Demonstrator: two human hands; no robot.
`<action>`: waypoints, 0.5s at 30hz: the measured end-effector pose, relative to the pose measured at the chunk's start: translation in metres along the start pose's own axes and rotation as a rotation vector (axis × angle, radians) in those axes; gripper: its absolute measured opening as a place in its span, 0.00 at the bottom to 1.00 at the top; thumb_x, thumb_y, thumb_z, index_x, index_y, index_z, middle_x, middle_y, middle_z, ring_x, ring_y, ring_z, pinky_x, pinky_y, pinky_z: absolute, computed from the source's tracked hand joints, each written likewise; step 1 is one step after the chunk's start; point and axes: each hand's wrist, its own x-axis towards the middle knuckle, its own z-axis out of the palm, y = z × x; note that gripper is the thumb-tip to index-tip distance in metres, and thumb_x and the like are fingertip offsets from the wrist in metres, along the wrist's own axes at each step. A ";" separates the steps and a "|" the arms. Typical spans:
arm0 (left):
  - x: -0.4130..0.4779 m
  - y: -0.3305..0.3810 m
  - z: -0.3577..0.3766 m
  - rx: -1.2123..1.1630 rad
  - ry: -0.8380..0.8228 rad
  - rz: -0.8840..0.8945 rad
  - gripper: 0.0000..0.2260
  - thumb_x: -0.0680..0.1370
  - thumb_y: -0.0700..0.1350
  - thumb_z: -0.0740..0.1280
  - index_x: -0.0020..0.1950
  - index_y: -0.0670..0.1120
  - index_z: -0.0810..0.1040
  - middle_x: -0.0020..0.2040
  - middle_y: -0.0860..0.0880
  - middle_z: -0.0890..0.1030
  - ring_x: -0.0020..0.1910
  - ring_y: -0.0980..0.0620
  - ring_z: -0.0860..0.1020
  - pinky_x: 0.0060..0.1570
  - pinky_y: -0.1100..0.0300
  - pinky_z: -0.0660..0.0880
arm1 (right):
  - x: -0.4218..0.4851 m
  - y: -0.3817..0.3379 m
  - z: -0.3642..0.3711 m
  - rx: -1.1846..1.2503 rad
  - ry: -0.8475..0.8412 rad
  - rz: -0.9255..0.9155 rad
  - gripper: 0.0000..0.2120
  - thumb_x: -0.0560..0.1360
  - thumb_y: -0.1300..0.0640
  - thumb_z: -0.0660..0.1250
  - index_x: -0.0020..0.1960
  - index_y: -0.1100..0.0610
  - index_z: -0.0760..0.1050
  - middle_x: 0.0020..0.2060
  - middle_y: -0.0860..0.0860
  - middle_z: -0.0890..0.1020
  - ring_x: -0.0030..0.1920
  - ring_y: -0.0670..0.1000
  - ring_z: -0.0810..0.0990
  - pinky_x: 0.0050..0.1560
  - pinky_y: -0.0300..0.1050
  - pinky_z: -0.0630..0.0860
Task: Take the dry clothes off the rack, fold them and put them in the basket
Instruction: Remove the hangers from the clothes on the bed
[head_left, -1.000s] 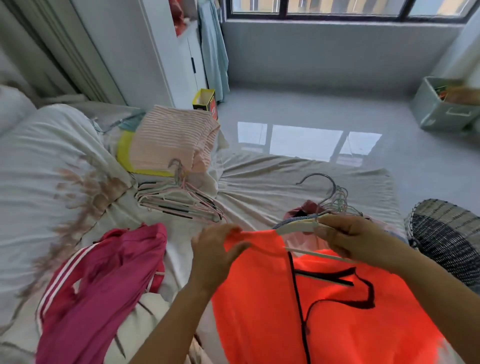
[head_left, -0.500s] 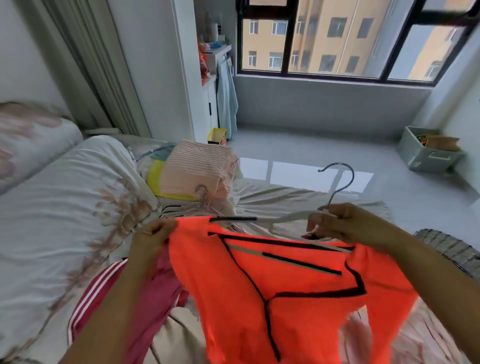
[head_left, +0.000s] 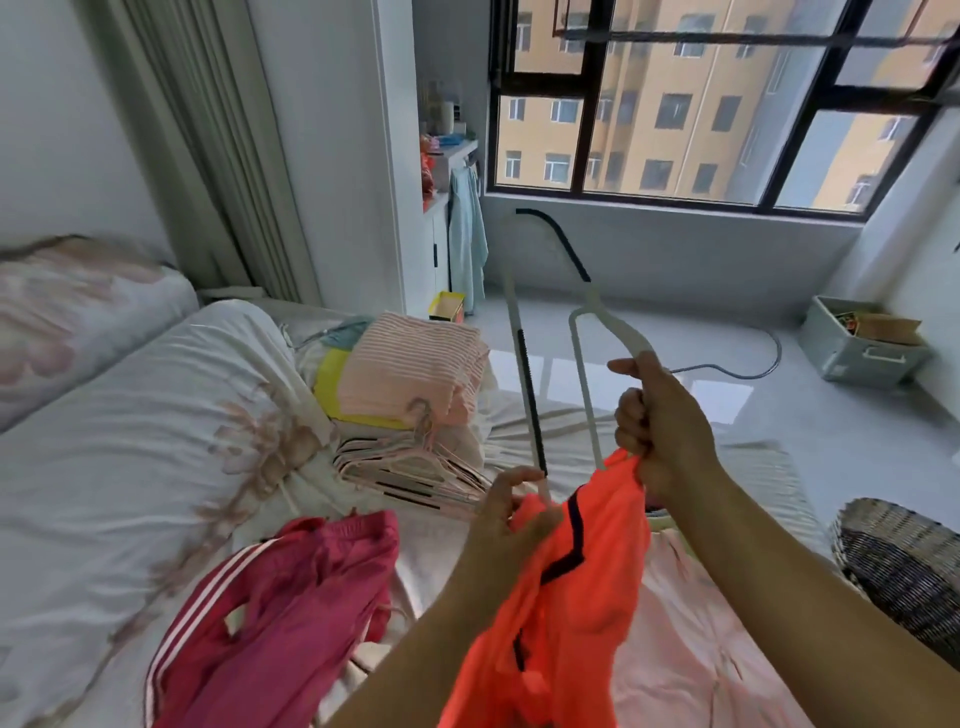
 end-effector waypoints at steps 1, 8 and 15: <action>-0.003 -0.002 0.008 0.107 -0.047 0.021 0.23 0.63 0.55 0.73 0.56 0.56 0.73 0.41 0.59 0.74 0.38 0.63 0.72 0.41 0.68 0.71 | 0.001 0.000 0.000 0.028 0.011 -0.007 0.13 0.80 0.49 0.59 0.46 0.56 0.75 0.20 0.46 0.62 0.19 0.44 0.55 0.19 0.33 0.51; -0.002 -0.016 0.035 0.562 -0.111 0.193 0.14 0.65 0.56 0.62 0.44 0.50 0.77 0.38 0.60 0.68 0.40 0.69 0.67 0.43 0.75 0.62 | 0.013 -0.010 -0.023 0.159 0.077 -0.121 0.13 0.82 0.52 0.54 0.44 0.55 0.73 0.21 0.46 0.68 0.20 0.43 0.59 0.20 0.34 0.57; 0.006 -0.013 -0.018 0.099 0.001 -0.120 0.07 0.69 0.42 0.73 0.39 0.46 0.75 0.33 0.54 0.76 0.35 0.57 0.71 0.36 0.68 0.69 | 0.060 -0.058 -0.084 0.176 0.220 -0.359 0.14 0.82 0.49 0.52 0.44 0.52 0.71 0.20 0.44 0.69 0.21 0.43 0.61 0.22 0.35 0.59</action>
